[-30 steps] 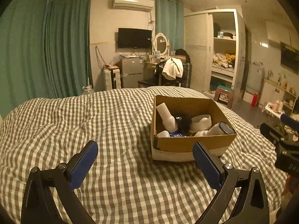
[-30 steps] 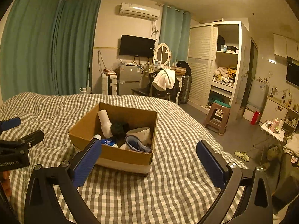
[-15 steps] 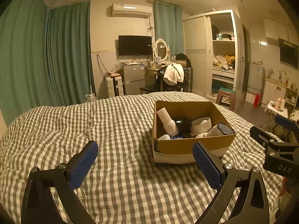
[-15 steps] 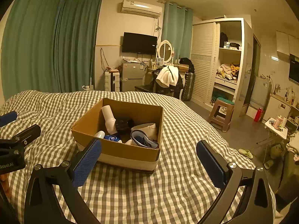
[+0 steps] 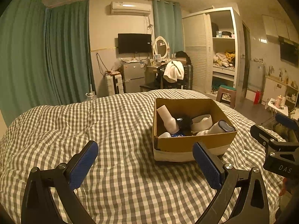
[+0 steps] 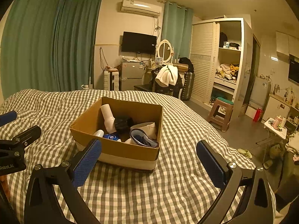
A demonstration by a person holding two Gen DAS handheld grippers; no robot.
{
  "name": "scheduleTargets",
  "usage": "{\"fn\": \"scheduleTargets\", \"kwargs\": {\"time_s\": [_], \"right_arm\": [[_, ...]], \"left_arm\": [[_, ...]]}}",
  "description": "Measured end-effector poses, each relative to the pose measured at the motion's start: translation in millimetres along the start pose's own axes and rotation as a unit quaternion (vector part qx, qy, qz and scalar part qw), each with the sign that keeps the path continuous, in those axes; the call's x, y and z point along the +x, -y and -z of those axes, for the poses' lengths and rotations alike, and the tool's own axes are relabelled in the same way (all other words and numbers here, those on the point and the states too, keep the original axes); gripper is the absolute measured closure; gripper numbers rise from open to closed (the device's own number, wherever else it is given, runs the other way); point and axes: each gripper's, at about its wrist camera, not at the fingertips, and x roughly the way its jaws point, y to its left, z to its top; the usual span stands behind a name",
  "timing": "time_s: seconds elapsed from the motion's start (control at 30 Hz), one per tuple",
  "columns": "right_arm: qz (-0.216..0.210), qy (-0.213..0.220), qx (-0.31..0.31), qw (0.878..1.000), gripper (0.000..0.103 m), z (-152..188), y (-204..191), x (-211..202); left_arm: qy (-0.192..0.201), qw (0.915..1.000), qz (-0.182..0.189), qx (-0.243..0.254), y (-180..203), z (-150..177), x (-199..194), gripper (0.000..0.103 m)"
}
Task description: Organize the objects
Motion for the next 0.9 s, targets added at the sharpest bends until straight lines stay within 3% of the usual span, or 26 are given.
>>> {"fn": "scheduleTargets", "kwargs": {"time_s": [0.9], "right_arm": [[-0.001, -0.007, -0.006, 1.0, 0.001, 4.7, -5.2, 6.8]], "left_arm": [[-0.008, 1.0, -0.005, -0.001, -3.7, 4.5, 4.0, 0.0]]}}
